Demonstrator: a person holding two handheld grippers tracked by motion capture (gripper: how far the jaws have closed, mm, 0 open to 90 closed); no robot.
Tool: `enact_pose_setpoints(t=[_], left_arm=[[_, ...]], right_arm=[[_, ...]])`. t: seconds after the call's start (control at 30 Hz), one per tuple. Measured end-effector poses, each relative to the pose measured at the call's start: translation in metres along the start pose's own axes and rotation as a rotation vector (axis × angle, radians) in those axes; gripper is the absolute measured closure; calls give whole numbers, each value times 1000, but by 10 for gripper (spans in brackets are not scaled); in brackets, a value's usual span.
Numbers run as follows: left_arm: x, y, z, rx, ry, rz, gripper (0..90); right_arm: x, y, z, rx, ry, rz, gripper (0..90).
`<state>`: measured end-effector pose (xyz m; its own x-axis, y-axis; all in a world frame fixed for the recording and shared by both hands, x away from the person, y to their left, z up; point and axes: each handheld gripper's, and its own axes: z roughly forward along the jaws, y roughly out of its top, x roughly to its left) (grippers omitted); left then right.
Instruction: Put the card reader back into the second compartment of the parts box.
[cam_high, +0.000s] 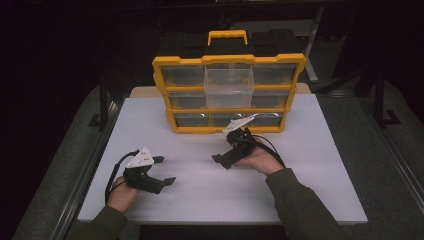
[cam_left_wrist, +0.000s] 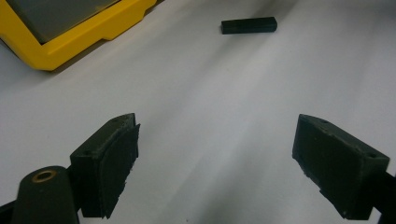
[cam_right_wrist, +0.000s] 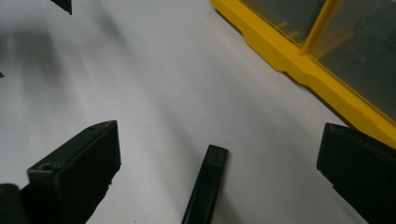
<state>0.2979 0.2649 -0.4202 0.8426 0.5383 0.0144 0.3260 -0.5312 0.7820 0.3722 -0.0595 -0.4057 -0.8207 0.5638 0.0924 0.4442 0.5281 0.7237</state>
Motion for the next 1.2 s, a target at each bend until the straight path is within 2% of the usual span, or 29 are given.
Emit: enact_pose_setpoints(t=[0.27,0.73,1.03,1.2], left_arm=[[-1,0,0,-1,0,0,146],[-1,0,0,-1,-1,3,146],[-1,0,-1,-1,0,3,146],[-1,0,-1,-1,0,4,146]], right_arm=[[1,-1,3,27,-13,-4,0],[1,-7,13,61,-1,-10,13],[4,-10,19,96,-14,-11,15],[5,-12,23,124,-25,-29,37]])
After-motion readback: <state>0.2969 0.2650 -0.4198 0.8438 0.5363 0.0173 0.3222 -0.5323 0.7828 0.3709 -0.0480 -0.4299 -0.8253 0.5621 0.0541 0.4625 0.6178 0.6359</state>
